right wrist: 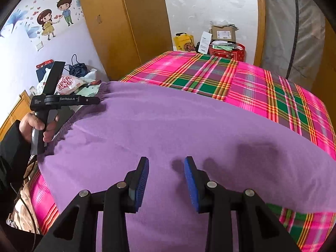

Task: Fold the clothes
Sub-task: 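Grasp the garment's ribbed waistband with the left gripper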

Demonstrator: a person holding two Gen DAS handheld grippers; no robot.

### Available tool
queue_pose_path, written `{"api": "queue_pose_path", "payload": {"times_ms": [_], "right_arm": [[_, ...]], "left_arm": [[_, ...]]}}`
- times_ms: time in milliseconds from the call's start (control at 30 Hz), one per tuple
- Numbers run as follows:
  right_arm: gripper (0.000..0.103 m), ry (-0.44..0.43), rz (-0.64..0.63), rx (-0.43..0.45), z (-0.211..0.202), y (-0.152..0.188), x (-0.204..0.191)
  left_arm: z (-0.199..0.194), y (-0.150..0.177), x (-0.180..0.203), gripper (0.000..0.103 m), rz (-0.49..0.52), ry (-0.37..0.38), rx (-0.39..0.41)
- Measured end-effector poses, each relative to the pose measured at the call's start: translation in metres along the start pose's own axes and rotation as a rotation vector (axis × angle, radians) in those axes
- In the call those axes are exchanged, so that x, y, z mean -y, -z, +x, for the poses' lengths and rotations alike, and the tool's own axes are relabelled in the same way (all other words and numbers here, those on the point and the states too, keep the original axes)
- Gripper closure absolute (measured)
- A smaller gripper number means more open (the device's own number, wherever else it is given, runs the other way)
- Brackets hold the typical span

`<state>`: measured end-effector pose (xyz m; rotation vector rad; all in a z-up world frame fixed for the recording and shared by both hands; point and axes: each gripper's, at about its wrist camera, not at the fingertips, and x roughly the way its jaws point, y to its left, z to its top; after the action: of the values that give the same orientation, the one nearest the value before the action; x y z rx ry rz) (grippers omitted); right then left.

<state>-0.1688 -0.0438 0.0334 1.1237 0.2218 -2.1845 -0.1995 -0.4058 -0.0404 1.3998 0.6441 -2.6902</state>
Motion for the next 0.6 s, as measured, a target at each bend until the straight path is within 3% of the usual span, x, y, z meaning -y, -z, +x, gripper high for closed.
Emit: {"api": "queue_pose_path", "payload": {"times_ms": [233,267,300,433,600], "right_arm": [[0.067,-0.014,0.016,-0.010,0.012,-0.005,0.006],[0.067,-0.016,0.024,-0.014,0.014,-0.004,0.008],[0.067,-0.018,0.029,-0.016,0.015,-0.004,0.008],[0.067,-0.021,0.034,-0.023,0.018,-0.004,0.008],[0.067,-0.014,0.034,-0.032,0.020,-0.004,0.010]], "left_arm": [[0.005,-0.007,-0.003,0.056,0.001,0.002,0.005],[0.005,-0.007,-0.002,0.061,0.006,-0.008,0.006],[0.005,-0.007,-0.001,0.076,0.012,-0.017,0.007],[0.000,-0.007,0.001,0.076,0.032,-0.045,0.039],[-0.022,-0.019,0.005,0.076,0.045,-0.083,0.135]]}}
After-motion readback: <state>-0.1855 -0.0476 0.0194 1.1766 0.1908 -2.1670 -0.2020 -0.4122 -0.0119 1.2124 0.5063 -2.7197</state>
